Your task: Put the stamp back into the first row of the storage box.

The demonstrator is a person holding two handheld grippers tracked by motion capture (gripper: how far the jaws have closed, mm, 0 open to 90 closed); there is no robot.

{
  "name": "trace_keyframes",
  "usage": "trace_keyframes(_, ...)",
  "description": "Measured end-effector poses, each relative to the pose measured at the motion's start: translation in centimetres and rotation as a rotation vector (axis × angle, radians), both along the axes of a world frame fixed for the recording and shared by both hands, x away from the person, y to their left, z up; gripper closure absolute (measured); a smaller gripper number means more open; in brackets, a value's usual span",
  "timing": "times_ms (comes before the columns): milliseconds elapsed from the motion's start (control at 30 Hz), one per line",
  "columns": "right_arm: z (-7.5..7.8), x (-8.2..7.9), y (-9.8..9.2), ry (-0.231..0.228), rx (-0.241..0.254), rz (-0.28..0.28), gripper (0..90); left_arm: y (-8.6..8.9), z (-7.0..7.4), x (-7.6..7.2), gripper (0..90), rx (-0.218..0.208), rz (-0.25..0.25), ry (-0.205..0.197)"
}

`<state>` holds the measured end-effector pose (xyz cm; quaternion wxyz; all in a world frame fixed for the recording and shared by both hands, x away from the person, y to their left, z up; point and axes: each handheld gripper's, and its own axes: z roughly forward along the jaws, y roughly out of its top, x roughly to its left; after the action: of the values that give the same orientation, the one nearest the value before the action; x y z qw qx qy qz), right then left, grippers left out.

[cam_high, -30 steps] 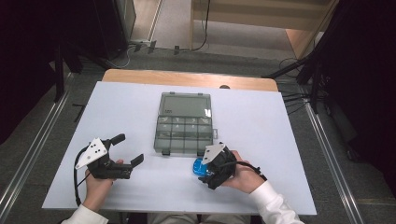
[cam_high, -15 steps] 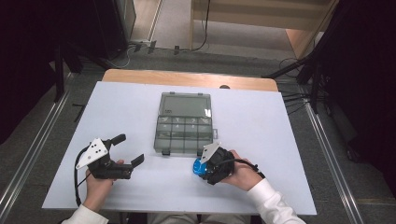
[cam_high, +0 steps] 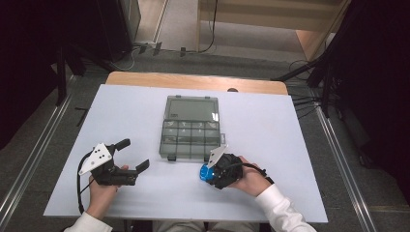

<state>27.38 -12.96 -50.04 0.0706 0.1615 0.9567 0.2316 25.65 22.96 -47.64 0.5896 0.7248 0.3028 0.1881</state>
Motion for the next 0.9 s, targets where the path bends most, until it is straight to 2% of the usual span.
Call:
trace_keyframes(200, 0.1, 0.0, -0.1, 0.013, 0.003, -0.012, 41.6, 0.0, 0.0, 0.0, 0.0, 0.000, 0.002, 0.000)
trace_keyframes(400, 0.8, 0.2, -0.5, 0.026, 0.036, -0.016, 41.6, 0.0, 0.0, 0.0, 0.0, -0.002, 0.003, 0.000)
trace_keyframes(433, 1.2, 0.4, -0.6, 0.026, 0.051, -0.013, 41.6, 0.0, 0.0, 0.0, 0.0, -0.001, 0.002, 0.000)
trace_keyframes(567, 1.9, 0.6, -0.6, 0.029, 0.059, -0.012, 41.6, 0.0, 0.0, 0.0, 0.0, -0.004, 0.003, 0.001)
trace_keyframes(633, 2.8, 1.1, -0.6, 0.015, 0.064, -0.006, 41.6, 0.0, 0.0, 0.0, 0.0, -0.004, 0.003, 0.002)
trace_keyframes(767, 4.0, 1.9, -0.6, 0.018, 0.082, 0.000, 41.6, 0.0, 0.0, 0.1, 0.0, -0.006, 0.002, 0.004)
trace_keyframes(900, 4.6, 2.5, -0.6, 0.023, 0.093, -0.003, 41.6, 0.0, 0.0, 0.1, 0.0, -0.008, 0.000, 0.006)
